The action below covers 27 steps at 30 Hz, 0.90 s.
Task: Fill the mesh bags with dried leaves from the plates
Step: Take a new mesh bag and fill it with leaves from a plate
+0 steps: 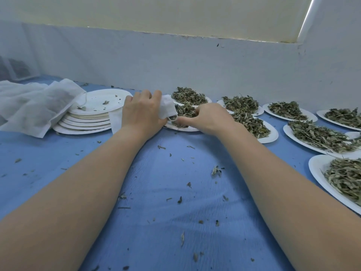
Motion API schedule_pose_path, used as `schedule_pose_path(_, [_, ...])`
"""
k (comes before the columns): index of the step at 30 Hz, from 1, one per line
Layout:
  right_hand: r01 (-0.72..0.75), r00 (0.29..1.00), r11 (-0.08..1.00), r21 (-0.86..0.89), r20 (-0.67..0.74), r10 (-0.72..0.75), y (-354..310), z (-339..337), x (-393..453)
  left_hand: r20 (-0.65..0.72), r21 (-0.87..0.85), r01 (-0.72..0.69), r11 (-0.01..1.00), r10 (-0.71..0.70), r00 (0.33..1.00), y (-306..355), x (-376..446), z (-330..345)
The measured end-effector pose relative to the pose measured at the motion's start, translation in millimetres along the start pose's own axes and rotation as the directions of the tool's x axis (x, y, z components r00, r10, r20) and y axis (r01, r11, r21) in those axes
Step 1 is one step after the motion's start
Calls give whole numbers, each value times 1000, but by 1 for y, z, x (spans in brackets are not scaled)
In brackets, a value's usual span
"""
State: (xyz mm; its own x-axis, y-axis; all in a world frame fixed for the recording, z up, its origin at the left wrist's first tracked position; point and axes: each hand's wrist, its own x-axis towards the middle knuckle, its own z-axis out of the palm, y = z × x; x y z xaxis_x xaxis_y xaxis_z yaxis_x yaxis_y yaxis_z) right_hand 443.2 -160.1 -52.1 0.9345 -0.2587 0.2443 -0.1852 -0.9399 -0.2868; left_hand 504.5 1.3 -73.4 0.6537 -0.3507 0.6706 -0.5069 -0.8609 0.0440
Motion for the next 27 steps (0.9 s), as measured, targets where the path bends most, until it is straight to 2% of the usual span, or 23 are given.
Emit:
schedule_pose_path(6, [40,997,999,35,-61,-38,-11,6,1,5,-30,19,999,-19,1000,0,-1,1])
schedule_pose_path(10, [5,999,987,162,-48,3,-11,8,-3,-7,-53,41,998,-42,999,-2,0,2])
schedule_pose_path(14, [-25,999,999,-34,35,26,-11,8,0,-12,-67,54,996,-55,998,-3,0,2])
schedule_pose_path(18, [-7,1000,1000,-8,15,7,-10,1,0,-5,-91,67,994,-68,998,-4,1,4])
schedule_pose_path(21, [5,1000,998,68,-6,-5,-9,-2,2,-12,-114,83,990,-85,996,-4,1,5])
schedule_pose_path(27, [67,976,902,427,-214,28,-3,-7,7,4,-121,72,990,-72,997,-3,1,4])
